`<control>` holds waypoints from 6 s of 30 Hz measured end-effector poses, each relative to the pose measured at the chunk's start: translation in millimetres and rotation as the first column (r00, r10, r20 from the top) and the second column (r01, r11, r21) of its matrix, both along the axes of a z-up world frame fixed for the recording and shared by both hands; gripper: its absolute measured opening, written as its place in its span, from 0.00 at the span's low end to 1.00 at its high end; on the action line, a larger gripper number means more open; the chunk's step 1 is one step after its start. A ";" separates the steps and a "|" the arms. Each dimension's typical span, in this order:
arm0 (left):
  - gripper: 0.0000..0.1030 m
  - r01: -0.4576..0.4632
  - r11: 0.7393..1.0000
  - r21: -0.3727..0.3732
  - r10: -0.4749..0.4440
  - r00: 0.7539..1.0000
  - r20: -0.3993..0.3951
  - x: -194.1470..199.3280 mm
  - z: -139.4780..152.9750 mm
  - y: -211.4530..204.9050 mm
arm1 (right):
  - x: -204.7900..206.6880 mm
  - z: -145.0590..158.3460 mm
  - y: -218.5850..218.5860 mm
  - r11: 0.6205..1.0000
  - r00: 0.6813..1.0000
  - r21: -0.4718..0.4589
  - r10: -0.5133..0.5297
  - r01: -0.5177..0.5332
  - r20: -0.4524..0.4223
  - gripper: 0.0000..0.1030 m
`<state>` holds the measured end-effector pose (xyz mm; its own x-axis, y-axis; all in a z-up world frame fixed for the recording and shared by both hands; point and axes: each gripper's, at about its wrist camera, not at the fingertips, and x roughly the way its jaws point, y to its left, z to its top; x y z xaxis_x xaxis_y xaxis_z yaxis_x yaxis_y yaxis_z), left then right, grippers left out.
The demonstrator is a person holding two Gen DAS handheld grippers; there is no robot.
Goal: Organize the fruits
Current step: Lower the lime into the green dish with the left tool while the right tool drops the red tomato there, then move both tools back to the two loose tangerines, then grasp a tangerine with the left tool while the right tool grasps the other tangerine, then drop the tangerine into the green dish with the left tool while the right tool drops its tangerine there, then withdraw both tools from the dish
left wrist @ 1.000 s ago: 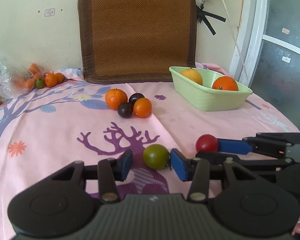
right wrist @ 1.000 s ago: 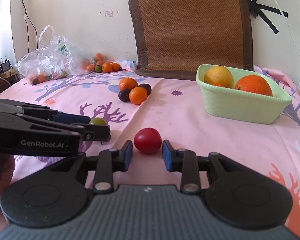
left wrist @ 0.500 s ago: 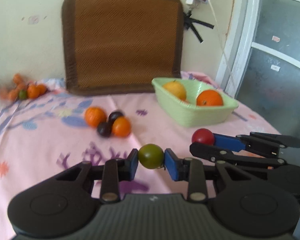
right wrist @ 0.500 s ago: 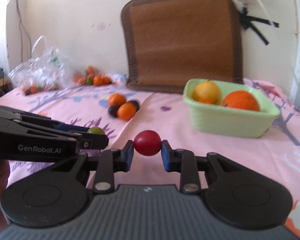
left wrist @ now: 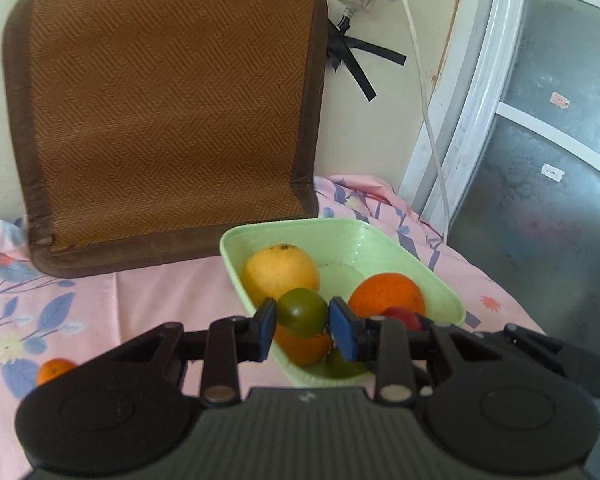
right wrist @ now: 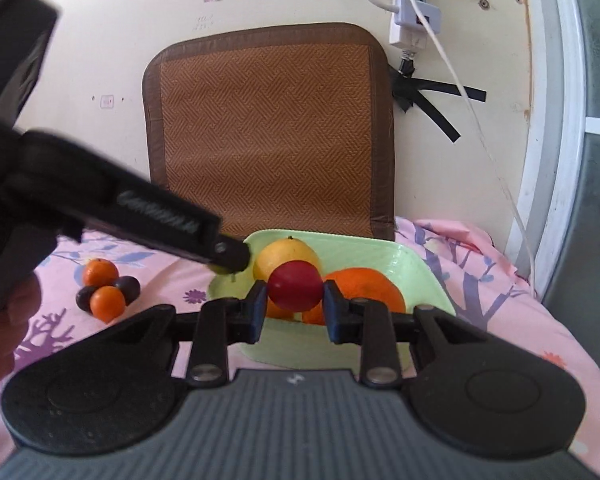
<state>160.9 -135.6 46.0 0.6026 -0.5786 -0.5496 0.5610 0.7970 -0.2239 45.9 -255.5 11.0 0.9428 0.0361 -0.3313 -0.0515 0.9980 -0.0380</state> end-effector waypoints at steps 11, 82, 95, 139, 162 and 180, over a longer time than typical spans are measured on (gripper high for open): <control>0.39 -0.061 0.996 -0.065 0.062 0.998 0.015 -1.5 10.9 32.1 | -5.6 -0.6 -1.4 1.000 0.998 0.012 -0.018 0.017 0.059 0.44; 0.39 -0.172 0.984 -0.047 0.169 0.983 -0.067 -113.5 -45.8 162.8 | -49.0 -8.8 71.1 0.971 0.959 0.093 0.233 -0.220 -0.163 0.32; 0.48 -0.190 0.982 0.014 0.190 0.982 -0.005 -125.1 -49.3 155.3 | -53.2 -21.3 75.8 0.971 0.949 0.086 0.238 -0.225 -0.205 0.34; 0.40 -0.139 0.990 0.016 0.138 0.989 0.052 -120.8 -31.9 137.7 | -44.6 -18.6 65.9 0.968 0.958 0.156 0.225 -0.199 -0.177 0.33; 0.40 0.083 0.996 0.022 -0.084 0.996 0.021 6.9 -0.3 -4.0 | 7.2 -5.8 2.0 0.999 1.000 0.041 -0.010 0.010 0.008 0.34; 0.46 -0.252 0.965 -0.067 0.255 0.967 0.033 -31.2 -1.1 141.2 | -20.6 -1.1 6.5 0.997 0.995 0.078 -0.007 -0.002 0.104 0.45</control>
